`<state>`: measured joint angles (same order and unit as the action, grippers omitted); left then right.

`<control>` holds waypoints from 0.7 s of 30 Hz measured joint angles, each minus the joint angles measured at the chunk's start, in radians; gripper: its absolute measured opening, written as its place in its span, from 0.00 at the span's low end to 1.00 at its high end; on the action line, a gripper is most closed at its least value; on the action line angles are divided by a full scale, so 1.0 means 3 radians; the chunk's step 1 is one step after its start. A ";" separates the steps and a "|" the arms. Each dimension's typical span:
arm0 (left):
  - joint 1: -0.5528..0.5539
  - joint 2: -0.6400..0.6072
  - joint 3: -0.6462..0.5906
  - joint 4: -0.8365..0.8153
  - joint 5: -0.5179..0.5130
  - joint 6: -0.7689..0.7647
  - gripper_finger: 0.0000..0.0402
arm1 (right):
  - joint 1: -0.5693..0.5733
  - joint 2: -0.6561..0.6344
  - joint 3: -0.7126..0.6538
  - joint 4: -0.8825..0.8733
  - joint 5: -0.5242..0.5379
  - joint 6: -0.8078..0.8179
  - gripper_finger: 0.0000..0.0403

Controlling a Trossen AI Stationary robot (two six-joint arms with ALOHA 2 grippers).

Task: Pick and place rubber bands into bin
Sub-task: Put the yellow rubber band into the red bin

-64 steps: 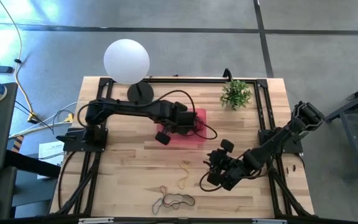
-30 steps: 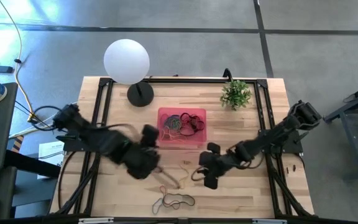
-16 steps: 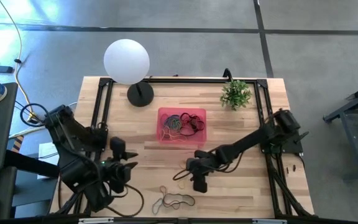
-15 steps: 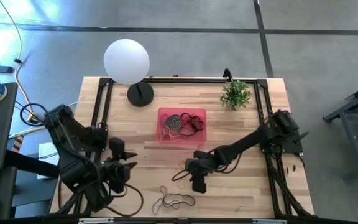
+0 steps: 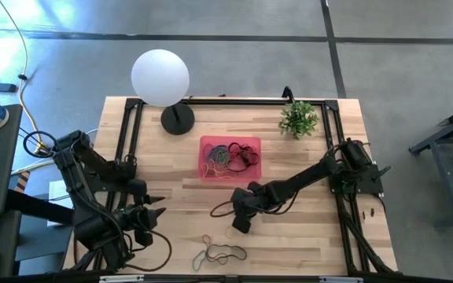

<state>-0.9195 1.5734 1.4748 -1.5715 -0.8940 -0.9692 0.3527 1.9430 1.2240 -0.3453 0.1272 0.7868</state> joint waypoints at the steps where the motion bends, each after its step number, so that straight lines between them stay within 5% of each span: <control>1: 0.0000 0.0000 -0.0003 0.0000 -0.0002 -0.0002 0.37 | 0.0002 0.0000 0.0000 0.0013 0.0002 -0.0019 0.35; 13: 0.0010 0.0000 -0.0015 0.0000 -0.0053 0.0062 0.37 | 0.0003 0.0028 0.0000 0.0247 -0.0035 -0.0282 0.36; 21: 0.0010 0.0000 -0.0015 0.0001 -0.0054 0.0027 0.37 | -0.0001 0.0233 0.0005 0.0291 -0.0216 -0.0252 0.45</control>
<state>-0.9165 1.5734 1.4704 -1.5713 -0.9102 -0.9611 0.3523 2.0128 1.2255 -0.2581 0.0624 0.7111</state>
